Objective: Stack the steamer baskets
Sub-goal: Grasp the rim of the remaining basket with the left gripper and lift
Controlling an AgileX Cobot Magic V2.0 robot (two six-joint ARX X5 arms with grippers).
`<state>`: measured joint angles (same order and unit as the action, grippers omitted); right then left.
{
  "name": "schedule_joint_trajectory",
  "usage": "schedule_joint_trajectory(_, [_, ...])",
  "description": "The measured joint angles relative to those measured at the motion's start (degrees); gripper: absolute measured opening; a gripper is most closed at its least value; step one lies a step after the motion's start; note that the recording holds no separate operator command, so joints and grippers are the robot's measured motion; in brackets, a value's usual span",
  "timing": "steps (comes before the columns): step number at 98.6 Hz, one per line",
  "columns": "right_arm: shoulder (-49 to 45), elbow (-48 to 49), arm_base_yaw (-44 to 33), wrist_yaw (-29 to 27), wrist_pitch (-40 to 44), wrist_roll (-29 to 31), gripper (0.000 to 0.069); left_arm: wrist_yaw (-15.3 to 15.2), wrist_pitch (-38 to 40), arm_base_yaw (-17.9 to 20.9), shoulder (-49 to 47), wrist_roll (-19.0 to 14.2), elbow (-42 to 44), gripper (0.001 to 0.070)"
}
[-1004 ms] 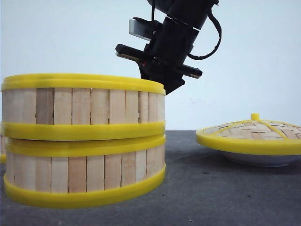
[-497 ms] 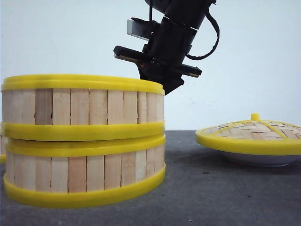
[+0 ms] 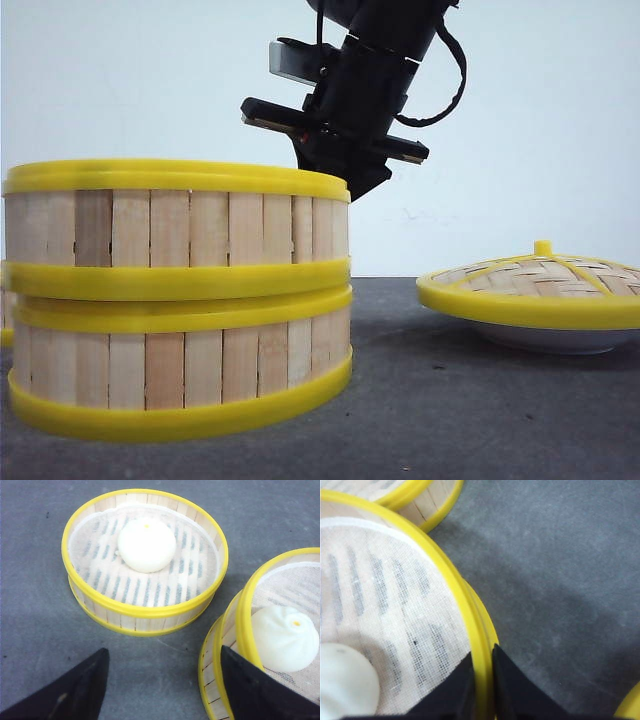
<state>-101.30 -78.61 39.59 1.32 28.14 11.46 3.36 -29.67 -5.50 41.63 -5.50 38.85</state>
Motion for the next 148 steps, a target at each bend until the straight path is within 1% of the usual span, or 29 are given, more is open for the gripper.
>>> schedule_joint_trajectory(3, [0.0,0.0,0.0,0.1,0.1,0.0,0.0043,0.0,0.0,0.0,0.0,0.0,0.0,0.0428])
schedule_joint_trajectory(7, [-0.1,0.0,0.0,0.2,1.1,0.2,0.0088,0.0,0.0,0.0,0.0,0.0,0.0,0.0428])
schedule_joint_trajectory(16, [-0.8,0.0,0.0,0.0,1.9,0.6,0.027,0.0,0.0,0.0,0.0,0.0,0.0,0.0428])
schedule_joint_trajectory(21, [-0.8,0.0,-0.2,0.2,2.0,0.8,0.0348,0.0,-0.1,0.0,0.0,0.0,0.0,0.0428])
schedule_joint_trajectory(26, [-0.8,0.0,-0.3,0.1,2.1,0.8,0.039,0.0,-0.1,0.0,0.0,0.0,0.0,0.0428])
schedule_joint_trajectory(31, [-0.7,0.0,-0.3,0.1,2.1,0.8,0.0409,0.0,-0.1,0.0,0.0,0.0,0.0,0.0428])
schedule_joint_trajectory(42, [0.4,0.2,-0.2,0.0,3.1,0.8,0.0424,0.0,0.0,0.0,0.8,0.0,0.1,0.0428])
schedule_joint_trajectory(53, [4.9,0.2,-0.2,-1.8,5.4,0.2,0.0425,0.0,0.1,0.9,4.0,0.0,0.9,0.0428])
schedule_joint_trajectory(65, [11.6,0.2,-0.3,-5.7,10.2,-1.3,0.0425,0.0,0.7,3.0,9.1,0.0,3.7,0.0428])
schedule_joint_trajectory(80, [18.9,0.2,-2.9,-5.6,15.1,-2.1,0.0425,0.2,3.4,6.1,16.1,0.0,8.3,0.0428])
schedule_joint_trajectory(96, [26.1,0.7,-7.6,-5.7,19.6,-2.3,0.0425,0.7,6.8,9.2,24.2,0.0,12.1,0.0428])
schedule_joint_trajectory(112, [34.1,4.3,-12.7,-5.9,23.3,-2.8,0.0425,0.7,9.0,11.9,32.8,0.0,15.2,0.0428])
schedule_joint_trajectory(121, [38.8,8.1,-15.6,-5.9,25.3,-3.1,0.0425,0.7,10.1,12.9,38.0,0.0,17.3,0.0428])
schedule_joint_trajectory(134, [46.2,13.9,-18.8,-5.9,27.6,-3.3,0.0425,0.7,11.0,13.8,44.8,0.0,20.2,0.0428])
schedule_joint_trajectory(148, [53.5,18.0,-20.3,-6.1,31.1,-3.2,0.0425,0.7,11.2,14.0,50.9,0.0,22.8,0.042])
